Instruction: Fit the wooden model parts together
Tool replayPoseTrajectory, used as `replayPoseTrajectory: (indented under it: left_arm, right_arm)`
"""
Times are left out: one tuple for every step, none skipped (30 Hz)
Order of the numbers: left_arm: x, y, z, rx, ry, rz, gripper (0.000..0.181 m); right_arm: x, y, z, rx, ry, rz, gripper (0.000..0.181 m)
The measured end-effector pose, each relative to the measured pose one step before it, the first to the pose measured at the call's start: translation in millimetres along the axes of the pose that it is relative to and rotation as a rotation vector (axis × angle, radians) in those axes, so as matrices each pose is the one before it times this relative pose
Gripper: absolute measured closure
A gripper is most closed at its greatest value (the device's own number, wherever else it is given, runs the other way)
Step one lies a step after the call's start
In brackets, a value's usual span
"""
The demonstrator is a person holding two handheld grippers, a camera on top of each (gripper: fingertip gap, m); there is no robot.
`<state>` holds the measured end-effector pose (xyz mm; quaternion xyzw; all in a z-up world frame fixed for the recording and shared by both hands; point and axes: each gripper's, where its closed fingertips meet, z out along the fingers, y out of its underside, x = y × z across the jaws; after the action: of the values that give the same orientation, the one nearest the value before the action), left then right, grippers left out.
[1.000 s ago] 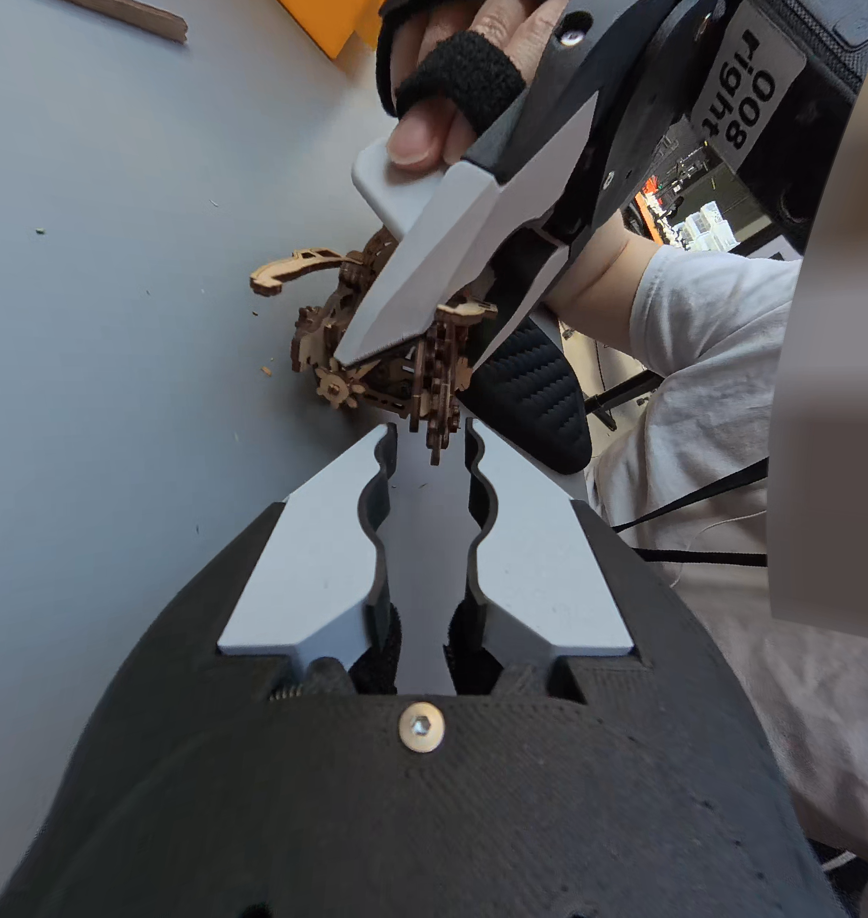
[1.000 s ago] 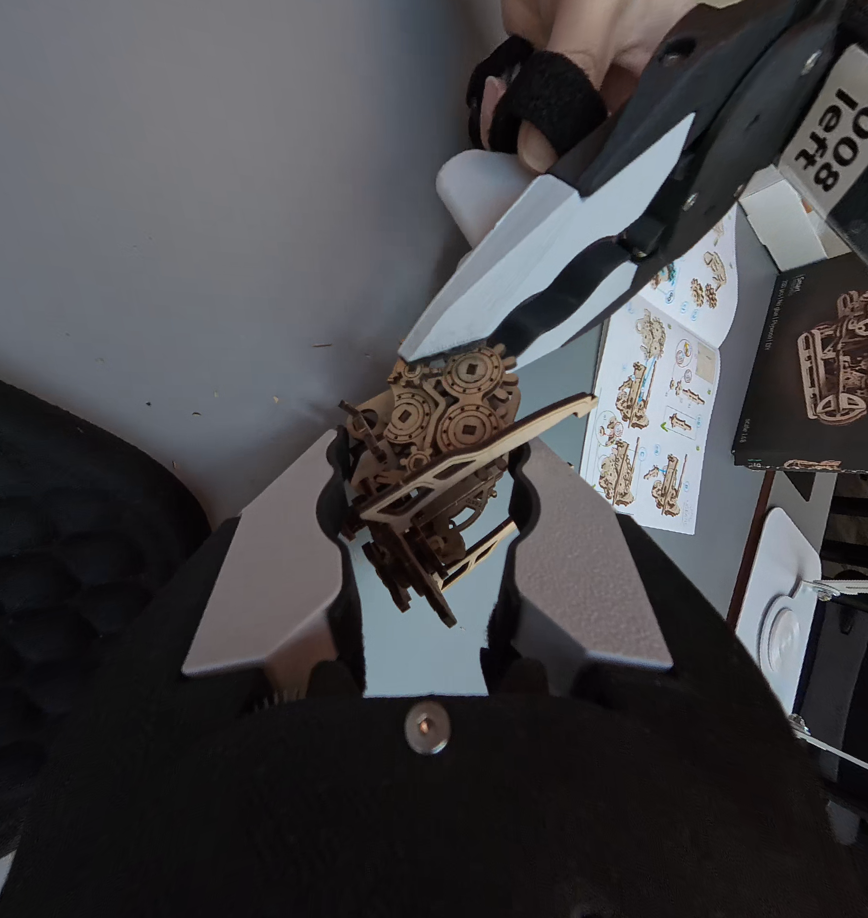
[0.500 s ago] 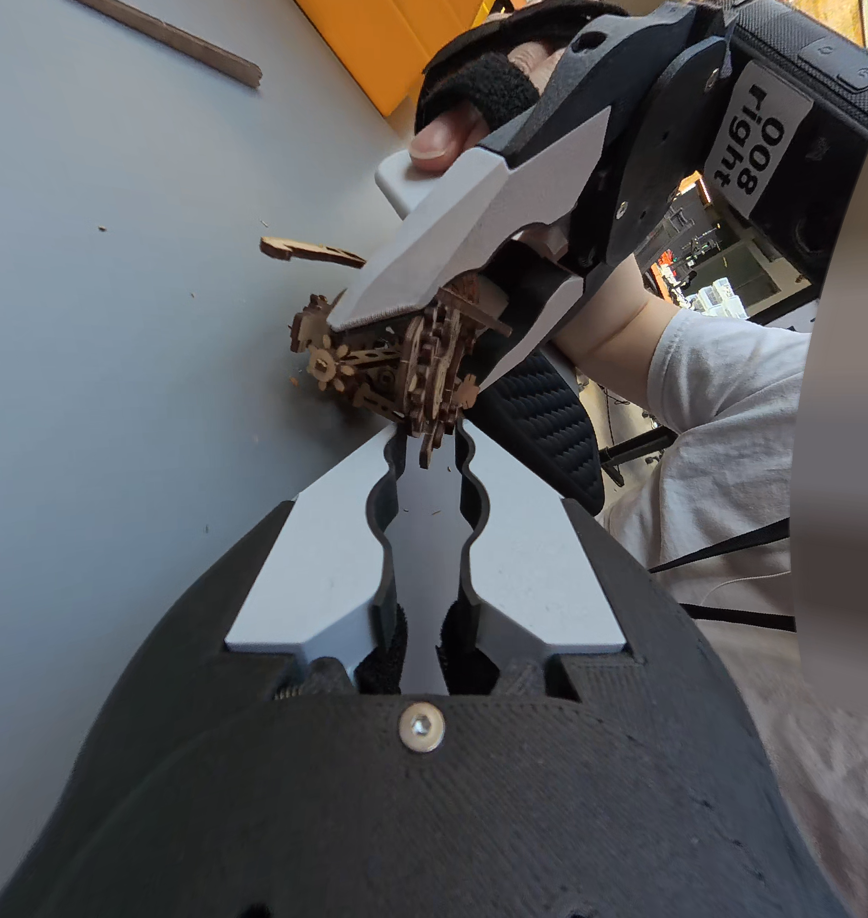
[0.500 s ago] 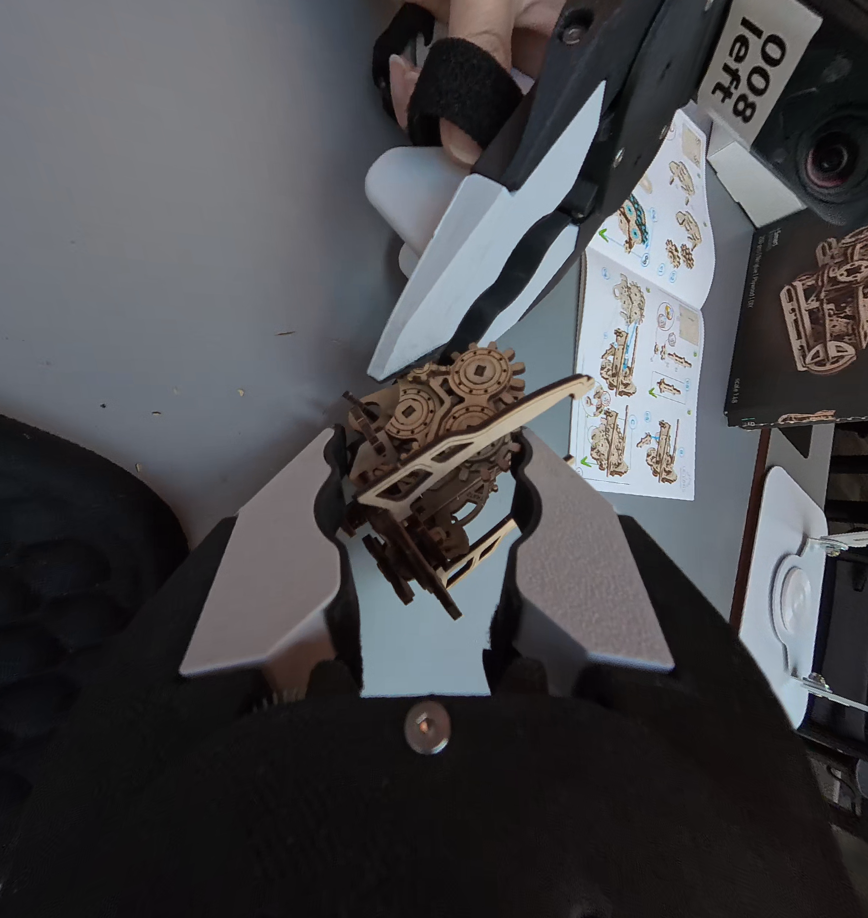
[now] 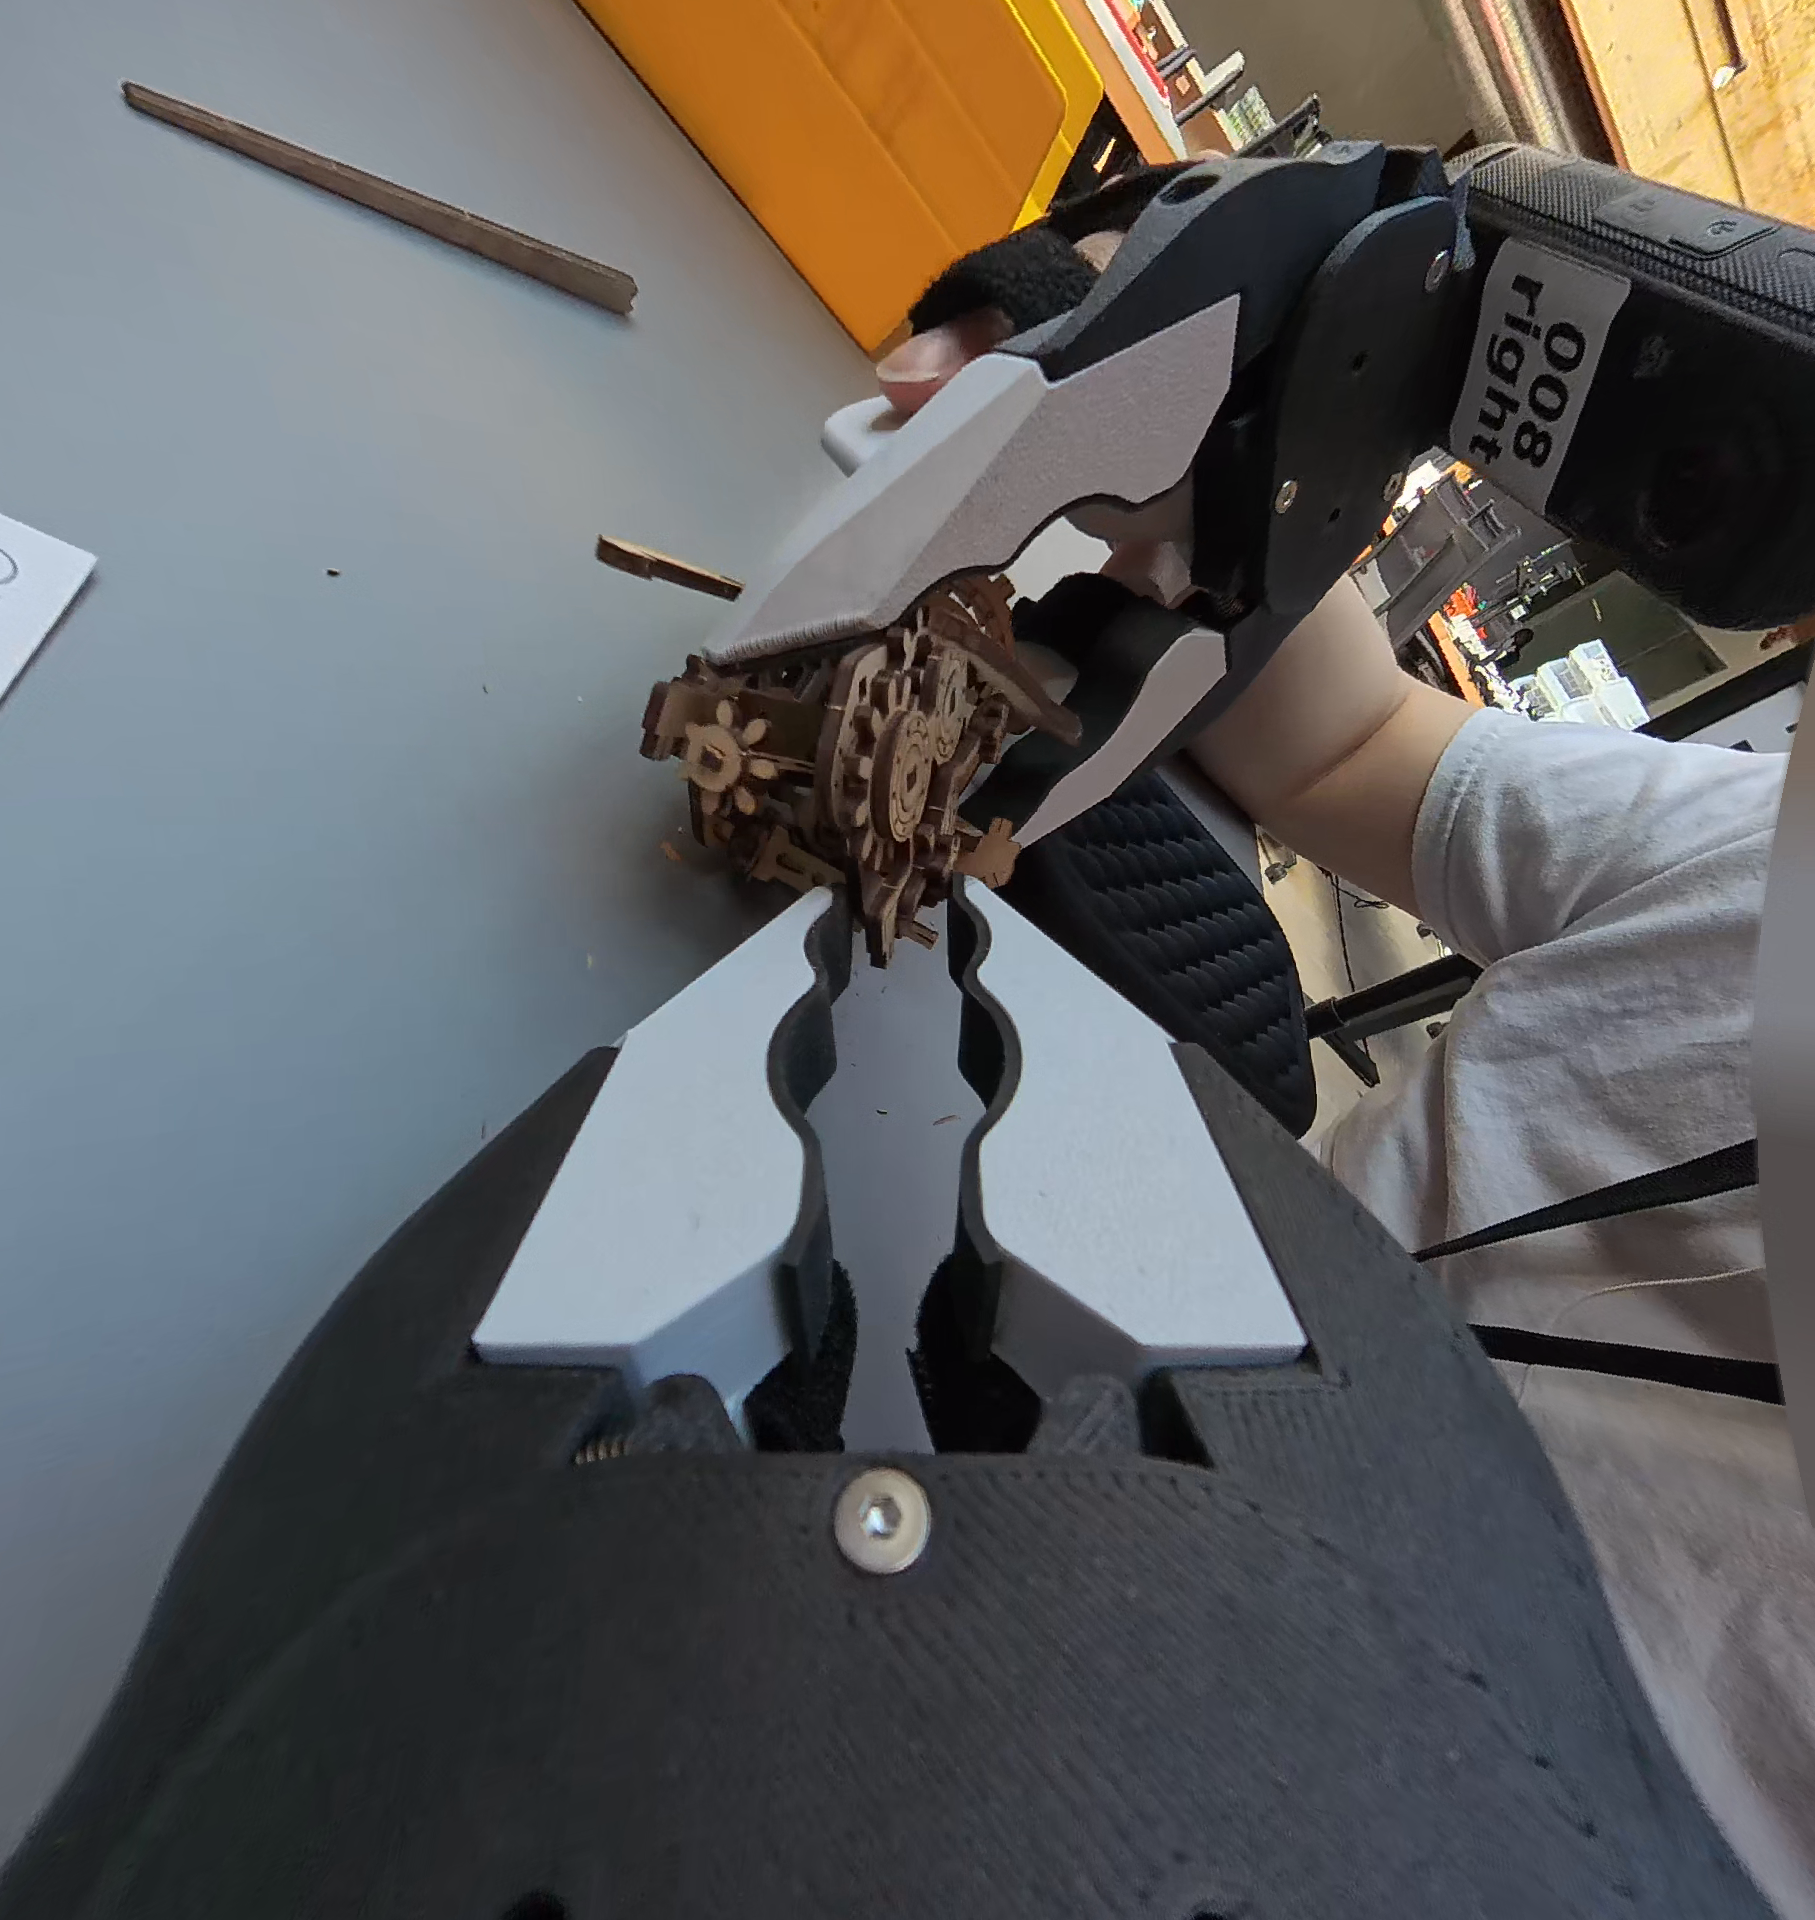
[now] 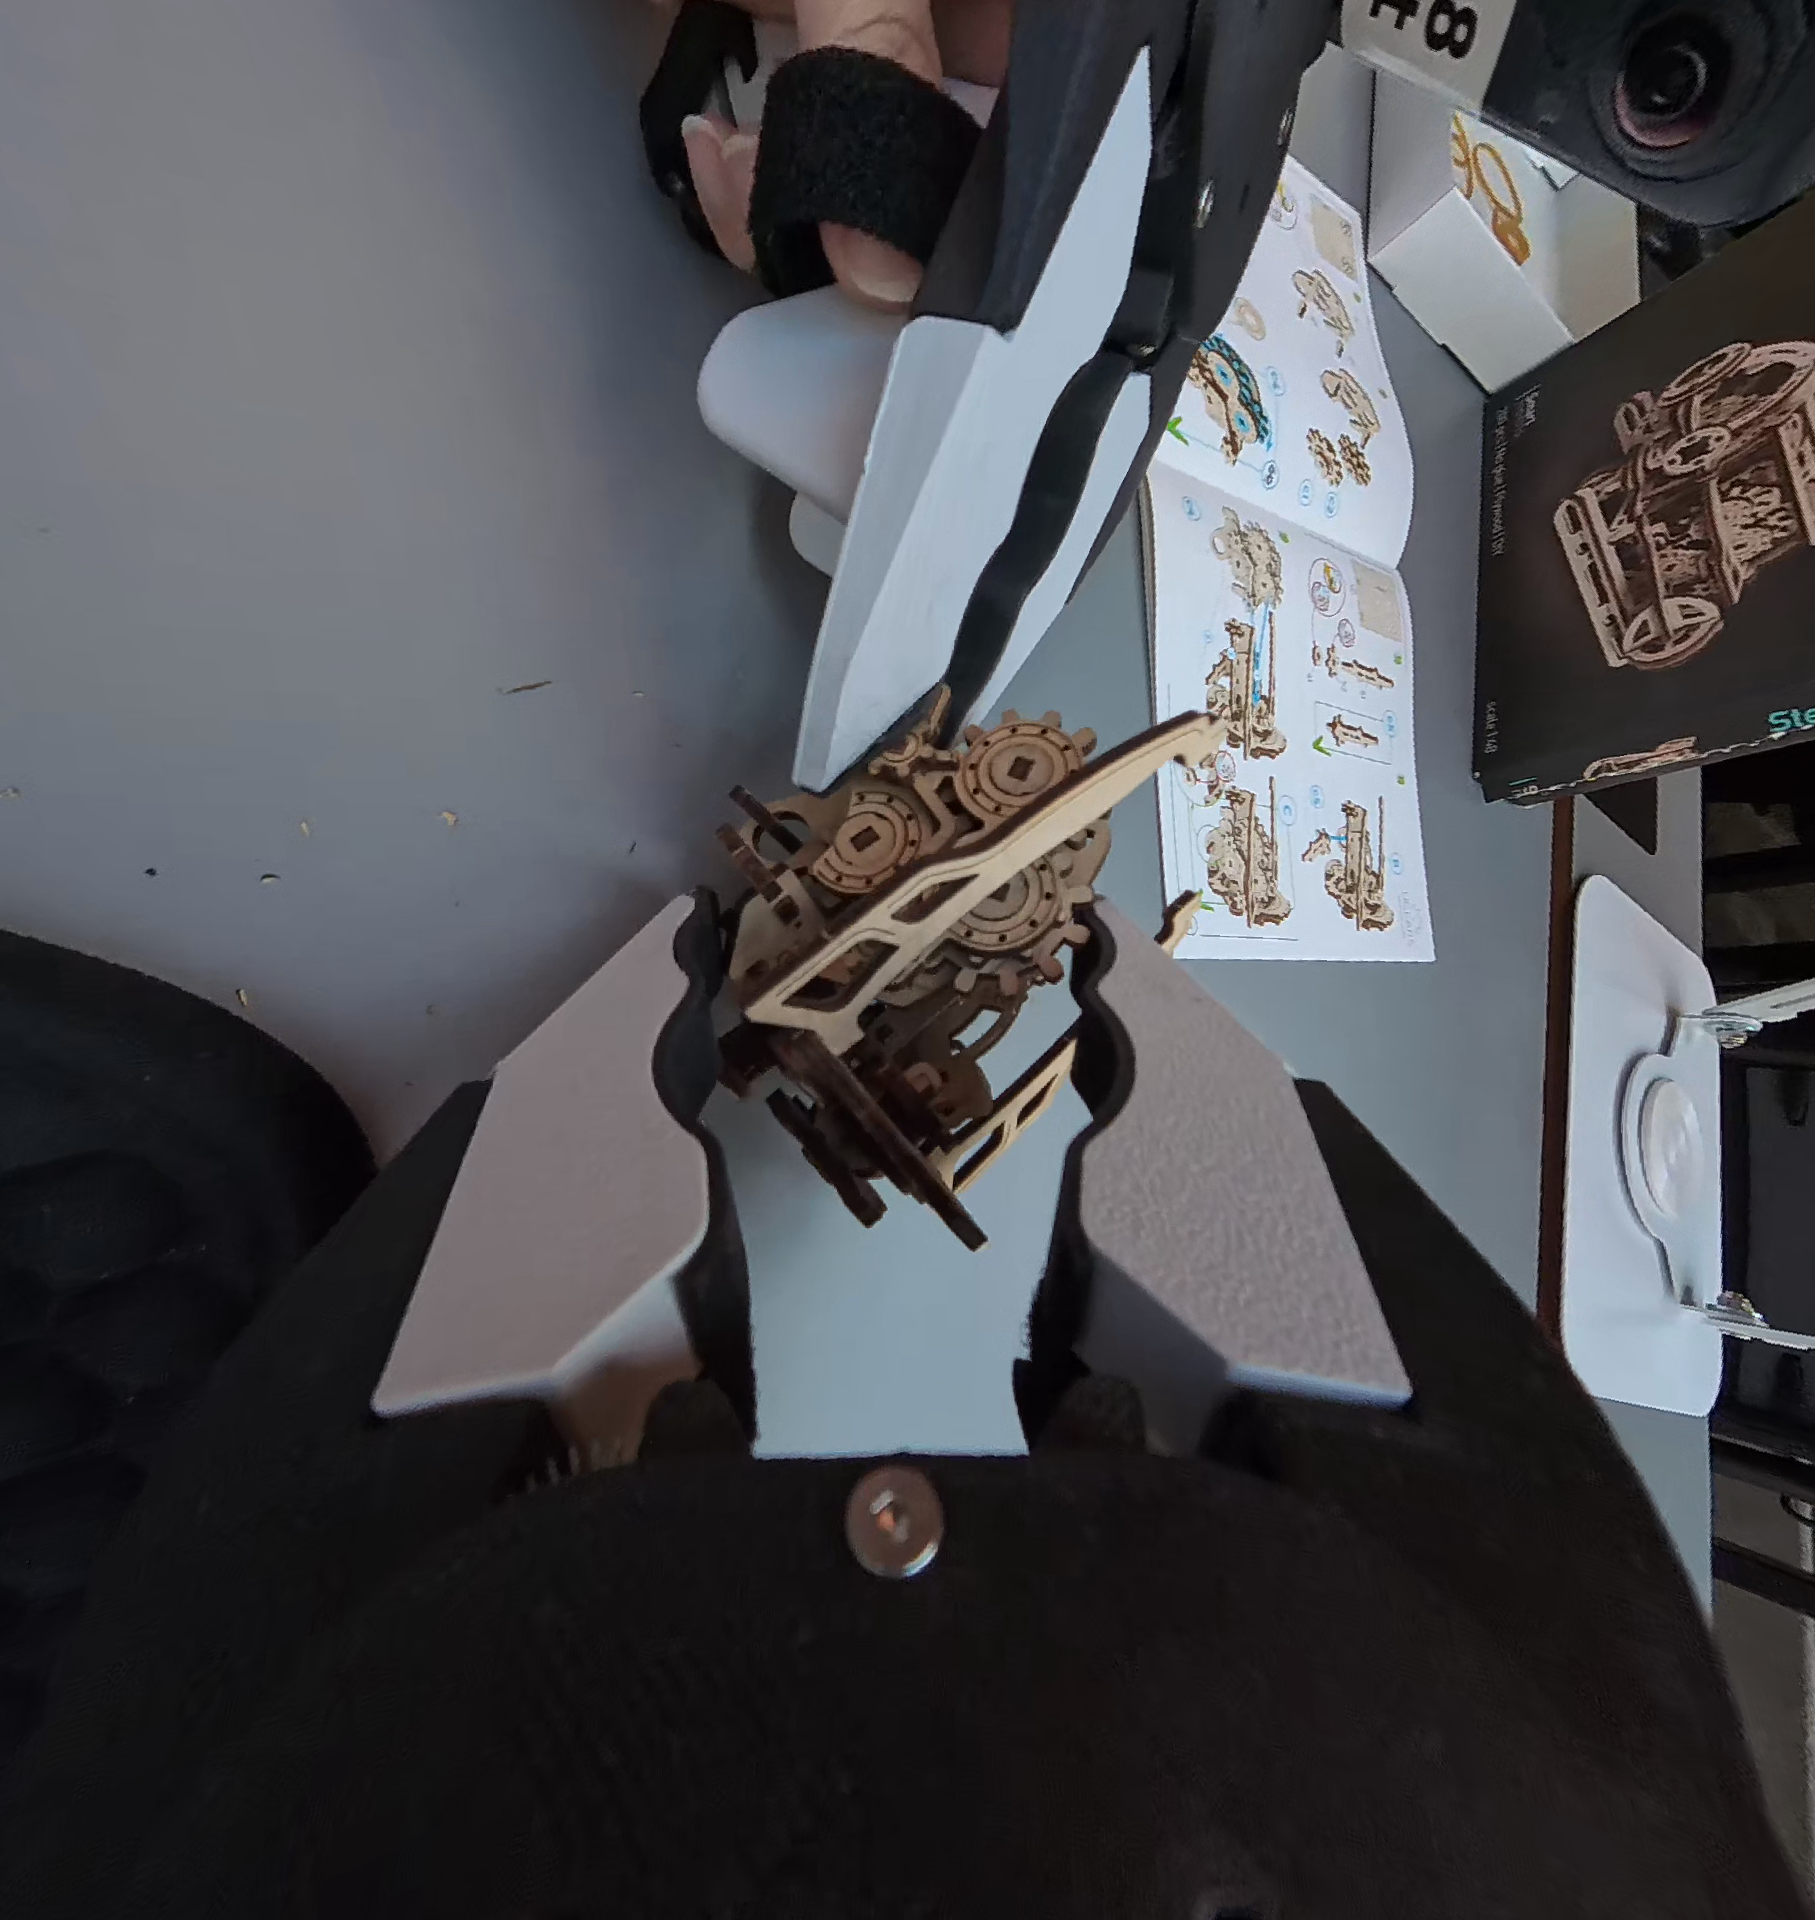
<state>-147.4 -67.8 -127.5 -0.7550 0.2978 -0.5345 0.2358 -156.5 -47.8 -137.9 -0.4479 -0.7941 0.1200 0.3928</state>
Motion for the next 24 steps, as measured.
replayPoseTrajectory:
  left_arm:
    - [0.15, 0.06, 0.19, -0.0019, 0.0022, -0.0006, 0.165]
    - [-0.16, -0.31, -0.20, 0.0011, 0.0006, -0.0006, 0.165]
    - [-0.27, -0.21, -0.23, 0.0003, -0.0015, 0.0011, 0.165]
    - [-0.46, 0.15, -0.24, -0.0020, -0.0034, 0.0035, 0.165]
    - [-0.17, 0.28, -0.04, -0.0035, -0.0032, 0.0052, 0.165]
    - [0.10, 0.53, 0.09, -0.0059, -0.0028, 0.0075, 0.165]
    - [0.03, 0.23, 0.22, -0.0044, -0.0042, 0.0090, 0.165]
    - [0.09, -0.02, 0.21, -0.0031, -0.0037, 0.0077, 0.165]
    - [0.09, 0.29, 0.32, -0.0052, -0.0030, 0.0069, 0.165]
    - [-0.14, 0.53, 0.40, -0.0057, -0.0049, 0.0080, 0.165]
    - [0.06, 0.60, 0.22, -0.0055, -0.0037, 0.0078, 0.165]
    - [0.24, 0.60, 0.05, -0.0052, -0.0017, 0.0086, 0.165]
    - [0.25, 0.85, -0.20, -0.0066, -0.0004, 0.0083, 0.165]
    - [-0.10, 0.25, -0.54, -0.0029, -0.0001, 0.0050, 0.165]
    - [-0.23, -0.43, -0.74, 0.0021, 0.0002, 0.0030, 0.165]
    - [-0.38, -0.26, -0.81, 0.0007, 0.0022, 0.0019, 0.165]
    - [-0.38, -0.26, -0.80, 0.0003, 0.0023, -0.0010, 0.165]
    - [-0.36, -0.60, -0.68, 0.0026, 0.0011, -0.0016, 0.165]
    - [-0.29, -0.23, -0.38, 0.0011, 0.0004, -0.0001, 0.165]
    - [-0.05, -0.06, 0.02, 0.0011, 0.0002, -0.0001, 0.165]
    - [-0.13, -0.15, 0.07, 0.0020, 0.0008, -0.0021, 0.165]
    - [-0.18, -0.26, -0.12, 0.0034, 0.0007, -0.0025, 0.165]
    - [-0.70, -0.72, -0.48, 0.0067, -0.0017, -0.0023, 0.165]
    - [-0.96, -0.85, -0.77, 0.0071, -0.0034, -0.0033, 0.165]
  right_arm:
    - [-0.47, 0.96, -0.47, -0.0043, 0.0052, -0.0054, 0.115]
    - [0.04, 1.48, -0.94, -0.0085, 0.0067, -0.0053, 0.115]
    - [-0.16, 1.61, -1.52, -0.0100, 0.0038, -0.0041, 0.116]
    - [-0.37, 0.75, -2.15, -0.0048, 0.0006, -0.0008, 0.116]
    - [-0.03, -0.19, -2.79, 0.0018, 0.0017, 0.0006, 0.116]
    - [0.35, -1.20, -3.12, 0.0069, 0.0026, 0.0024, 0.118]
    - [0.46, -1.57, -2.82, 0.0085, 0.0014, 0.0028, 0.119]
    - [-0.46, -1.28, -1.76, 0.0064, -0.0055, 0.0050, 0.120]
    - [-0.12, 0.69, -0.45, -0.0066, -0.0031, 0.0032, 0.120]
    - [0.21, 0.35, 0.29, -0.0070, 0.0022, -0.0019, 0.121]
    - [-0.13, -0.02, 0.43, -0.0048, 0.0026, -0.0026, 0.121]
    - [-0.29, -0.05, 0.20, -0.0058, 0.0012, -0.0028, 0.121]
    - [-0.02, -0.01, -0.13, -0.0046, 0.0011, -0.0004, 0.122]
    - [-0.33, 0.06, 0.17, -0.0027, -0.0006, 0.0054, 0.122]
    - [0.40, -0.17, 0.16, 0.0003, 0.0055, 0.0061, 0.122]
    - [0.40, -0.14, 0.26, 0.0022, 0.0036, 0.0082, 0.123]
    - [0.04, -0.26, 0.18, 0.0022, 0.0010, 0.0078, 0.123]
    - [0.62, -0.04, 0.15, 0.0002, 0.0053, 0.0013, 0.123]
    - [0.42, -0.17, 0.09, 0.0017, 0.0036, -0.0010, 0.123]
    - [0.14, 0.20, 0.17, -0.0007, 0.0002, -0.0017, 0.123]
    - [0.03, -0.05, -0.07, -0.0004, 0.0001, -0.0025, 0.123]
    - [0.11, -0.02, -0.09, -0.0011, 0.0026, -0.0017, 0.124]
    - [0.63, -0.03, 0.00, -0.0006, 0.0068, -0.0016, 0.124]
    - [1.16, 0.25, 0.35, -0.0025, 0.0089, -0.0017, 0.124]
